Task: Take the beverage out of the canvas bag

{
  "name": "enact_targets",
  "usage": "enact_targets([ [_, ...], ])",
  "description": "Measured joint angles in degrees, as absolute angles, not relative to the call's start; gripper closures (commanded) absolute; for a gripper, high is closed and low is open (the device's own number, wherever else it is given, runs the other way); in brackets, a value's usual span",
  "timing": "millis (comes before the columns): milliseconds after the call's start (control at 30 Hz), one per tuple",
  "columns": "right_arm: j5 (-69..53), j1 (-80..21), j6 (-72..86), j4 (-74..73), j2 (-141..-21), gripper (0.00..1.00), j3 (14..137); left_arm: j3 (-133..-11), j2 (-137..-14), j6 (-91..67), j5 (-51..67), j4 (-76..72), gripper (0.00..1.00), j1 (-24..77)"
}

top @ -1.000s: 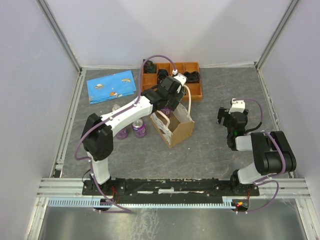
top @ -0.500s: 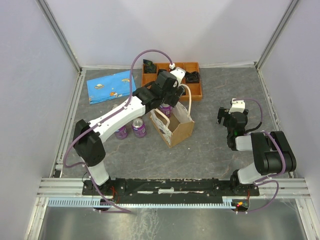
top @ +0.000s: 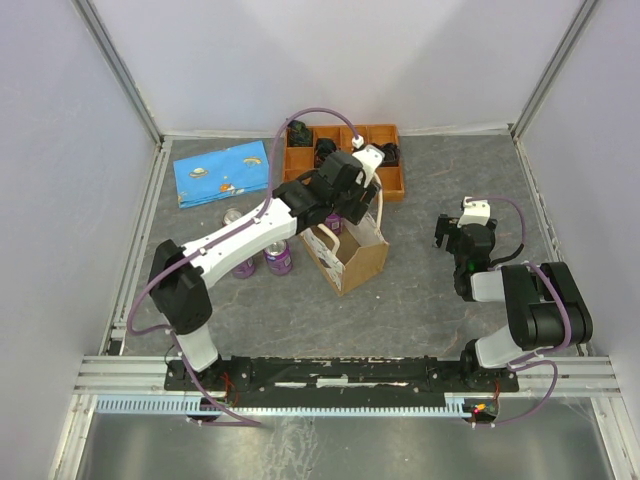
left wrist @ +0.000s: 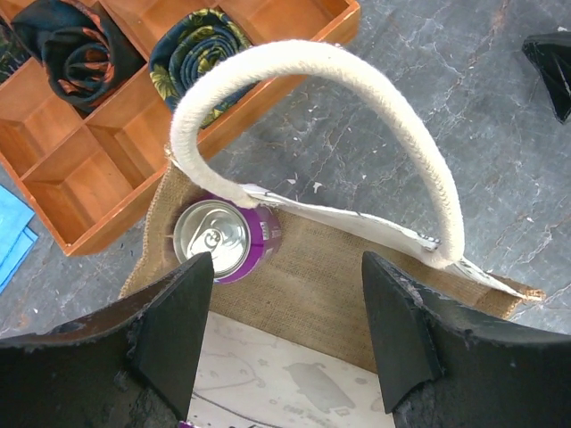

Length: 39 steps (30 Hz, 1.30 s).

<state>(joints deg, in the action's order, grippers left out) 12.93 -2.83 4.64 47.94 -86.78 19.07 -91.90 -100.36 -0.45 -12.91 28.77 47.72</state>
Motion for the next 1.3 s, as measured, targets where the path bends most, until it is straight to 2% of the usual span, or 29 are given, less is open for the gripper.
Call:
enact_targets([
  [1100,12.93,-2.83,4.64,47.94,-86.78,0.01,19.07,-90.52,-109.3,-1.89,-15.88,28.53,0.19,42.24],
  [1300,12.93,-2.83,4.64,47.97,-86.78,0.01,19.07,-90.52,-110.45,-1.91,-15.53,28.56,0.15,42.22],
])
